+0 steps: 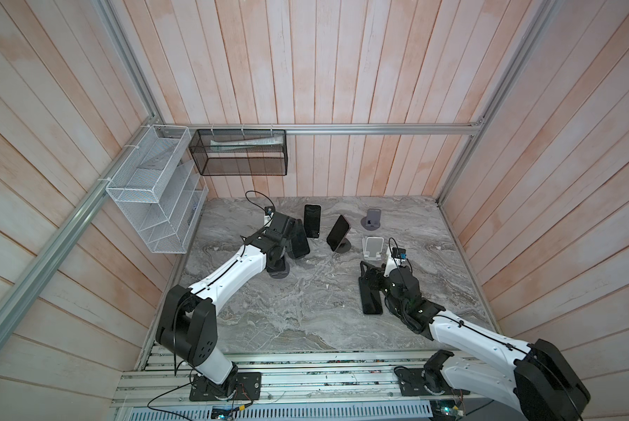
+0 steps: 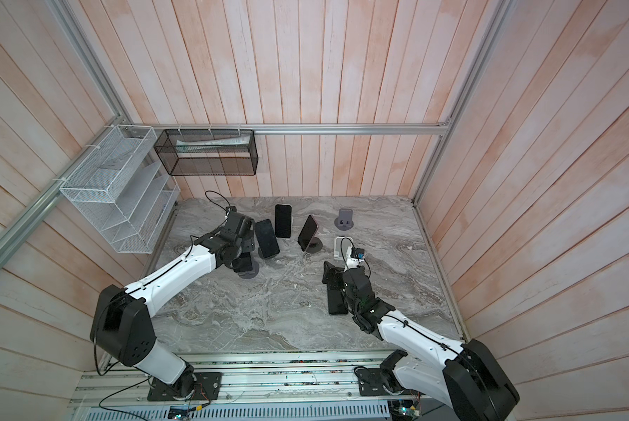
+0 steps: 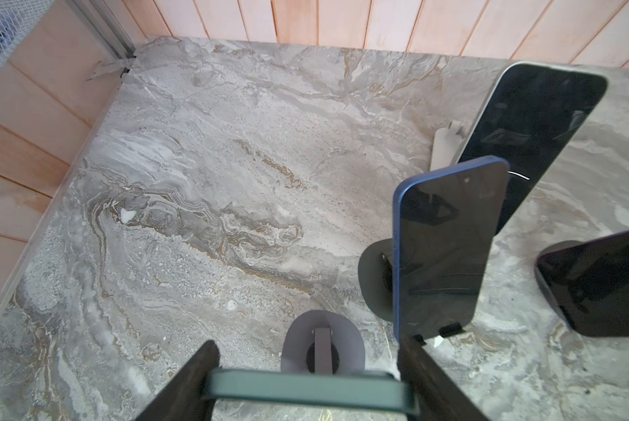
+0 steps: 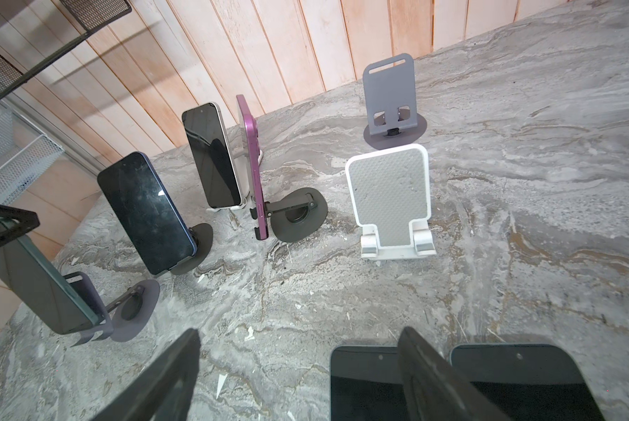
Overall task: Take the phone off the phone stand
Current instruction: 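Close the left gripper on the green phone's top edge on its stand, then lift the green phone off its stand with the left gripper toward the robot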
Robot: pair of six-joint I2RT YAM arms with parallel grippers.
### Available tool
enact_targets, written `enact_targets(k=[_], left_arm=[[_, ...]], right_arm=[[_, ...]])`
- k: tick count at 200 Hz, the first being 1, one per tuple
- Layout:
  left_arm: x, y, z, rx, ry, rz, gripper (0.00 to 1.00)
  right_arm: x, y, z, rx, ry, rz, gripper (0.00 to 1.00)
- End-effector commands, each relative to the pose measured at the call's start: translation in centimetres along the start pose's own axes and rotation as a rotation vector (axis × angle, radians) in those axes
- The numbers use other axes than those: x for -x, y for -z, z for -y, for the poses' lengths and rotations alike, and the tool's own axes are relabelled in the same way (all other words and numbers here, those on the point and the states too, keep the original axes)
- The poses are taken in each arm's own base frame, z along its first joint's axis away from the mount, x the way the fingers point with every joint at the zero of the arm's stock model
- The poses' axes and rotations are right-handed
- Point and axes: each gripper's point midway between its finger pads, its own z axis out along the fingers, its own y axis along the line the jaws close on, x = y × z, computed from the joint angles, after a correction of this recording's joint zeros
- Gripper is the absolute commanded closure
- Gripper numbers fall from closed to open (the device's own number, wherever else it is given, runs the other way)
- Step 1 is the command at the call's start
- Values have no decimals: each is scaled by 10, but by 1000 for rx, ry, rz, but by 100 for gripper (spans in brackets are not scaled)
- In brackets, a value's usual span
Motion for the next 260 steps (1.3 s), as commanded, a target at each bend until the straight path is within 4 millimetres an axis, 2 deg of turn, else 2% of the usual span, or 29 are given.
enact_targets(k=[1, 107, 134, 165, 183, 229, 260], left_arm=[[15, 10, 4, -37, -4, 48, 46], [23, 34, 18, -25, -90, 88, 51], [25, 45, 27, -21, -124, 105, 52], [20, 60, 47, -41, -155, 107, 52], [9, 68, 62, -76, -153, 86, 53], [-33, 81, 112, -178, -160, 10, 54], [-75, 78, 133, -216, -152, -99, 54]], right_arm=[[7, 2, 5, -15, -18, 33, 14], [10, 5, 5, -10, -17, 53, 16], [10, 6, 6, -11, -19, 55, 17], [8, 4, 10, -34, -22, 49, 17], [9, 4, 14, -57, -26, 56, 17], [13, 8, 18, -80, -24, 77, 17], [19, 10, 28, -141, 8, 99, 17]])
